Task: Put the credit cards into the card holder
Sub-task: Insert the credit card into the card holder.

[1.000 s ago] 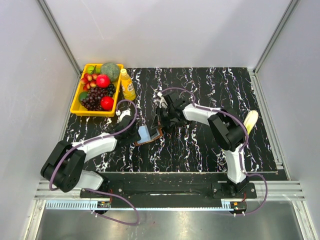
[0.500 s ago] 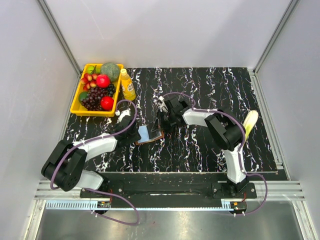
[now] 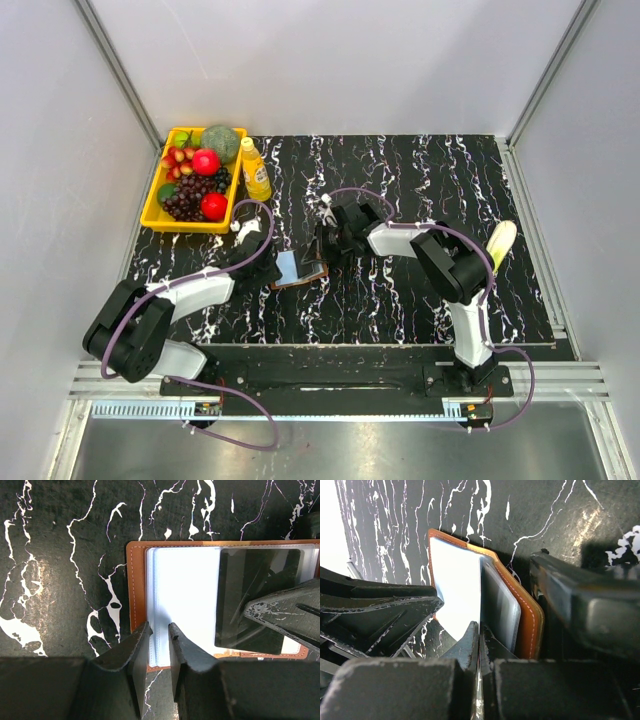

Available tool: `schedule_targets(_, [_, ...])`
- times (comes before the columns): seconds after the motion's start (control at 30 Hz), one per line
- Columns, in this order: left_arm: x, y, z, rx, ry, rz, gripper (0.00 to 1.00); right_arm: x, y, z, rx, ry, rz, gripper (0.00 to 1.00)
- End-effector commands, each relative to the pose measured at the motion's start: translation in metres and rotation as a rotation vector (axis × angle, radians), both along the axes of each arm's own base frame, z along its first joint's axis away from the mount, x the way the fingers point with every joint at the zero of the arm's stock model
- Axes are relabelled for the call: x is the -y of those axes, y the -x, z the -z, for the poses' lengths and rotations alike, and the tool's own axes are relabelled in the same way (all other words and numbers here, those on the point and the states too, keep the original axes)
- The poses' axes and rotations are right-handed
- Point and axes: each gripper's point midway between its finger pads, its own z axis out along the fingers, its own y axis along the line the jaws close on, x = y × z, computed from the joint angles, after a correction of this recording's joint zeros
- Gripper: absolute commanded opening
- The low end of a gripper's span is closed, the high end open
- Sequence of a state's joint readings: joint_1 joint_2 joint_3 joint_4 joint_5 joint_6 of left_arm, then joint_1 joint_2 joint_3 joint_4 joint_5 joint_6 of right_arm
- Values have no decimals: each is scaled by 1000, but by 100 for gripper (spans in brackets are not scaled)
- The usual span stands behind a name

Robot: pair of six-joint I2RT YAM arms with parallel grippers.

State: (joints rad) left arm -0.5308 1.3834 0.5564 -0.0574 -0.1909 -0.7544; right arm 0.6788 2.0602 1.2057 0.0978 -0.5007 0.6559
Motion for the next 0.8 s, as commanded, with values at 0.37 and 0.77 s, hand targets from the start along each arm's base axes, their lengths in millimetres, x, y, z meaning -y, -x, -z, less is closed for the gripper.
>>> schedule_targets(0.37, [-15, 18, 20, -79, -51, -21, 26, -22, 13, 6, 27, 20, -78, 0])
schedule_targets(0.77, [-18, 19, 23, -89, -65, -36, 26, 12, 16, -4, 18, 179, 56, 0])
